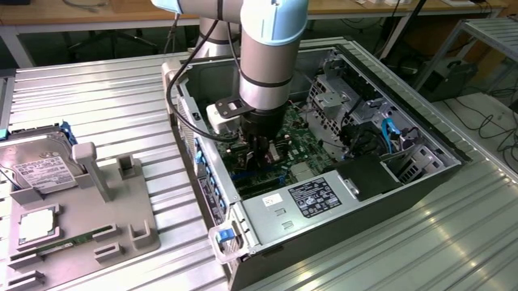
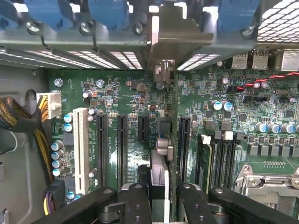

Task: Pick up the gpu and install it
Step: 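Insert the gpu into the slot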

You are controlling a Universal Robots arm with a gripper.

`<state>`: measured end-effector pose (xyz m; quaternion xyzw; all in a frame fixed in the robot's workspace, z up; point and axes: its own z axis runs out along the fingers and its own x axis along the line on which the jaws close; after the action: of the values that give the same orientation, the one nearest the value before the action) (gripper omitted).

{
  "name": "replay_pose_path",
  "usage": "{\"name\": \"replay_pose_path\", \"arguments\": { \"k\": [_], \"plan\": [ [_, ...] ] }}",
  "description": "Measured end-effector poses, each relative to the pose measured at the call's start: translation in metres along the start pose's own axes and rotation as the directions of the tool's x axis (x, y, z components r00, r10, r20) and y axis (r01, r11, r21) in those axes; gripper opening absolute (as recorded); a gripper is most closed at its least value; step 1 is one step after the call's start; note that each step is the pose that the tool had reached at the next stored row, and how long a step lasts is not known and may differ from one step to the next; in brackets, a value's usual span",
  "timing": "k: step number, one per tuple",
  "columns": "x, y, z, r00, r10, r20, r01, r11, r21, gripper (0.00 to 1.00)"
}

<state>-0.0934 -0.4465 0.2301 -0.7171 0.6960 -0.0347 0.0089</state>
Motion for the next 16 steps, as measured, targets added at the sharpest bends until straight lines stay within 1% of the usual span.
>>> {"name": "replay_pose_path", "arguments": {
  "k": [4,6,7,16],
  "plan": [
    [-0.0003,0.0001,0.0015,1.0000,0.000,0.0003,0.000,1.0000,0.0003,0.28],
    [-0.0004,0.0003,0.0048,1.0000,-0.001,-0.0006,0.001,1.0000,-0.0006,0.28],
    [-0.0006,0.0004,0.0057,1.0000,-0.001,0.0000,0.001,1.0000,-0.0005,0.28],
    [-0.0006,0.0004,0.0060,1.0000,-0.001,0.0002,0.001,1.0000,-0.0003,0.28]
  ]
}}
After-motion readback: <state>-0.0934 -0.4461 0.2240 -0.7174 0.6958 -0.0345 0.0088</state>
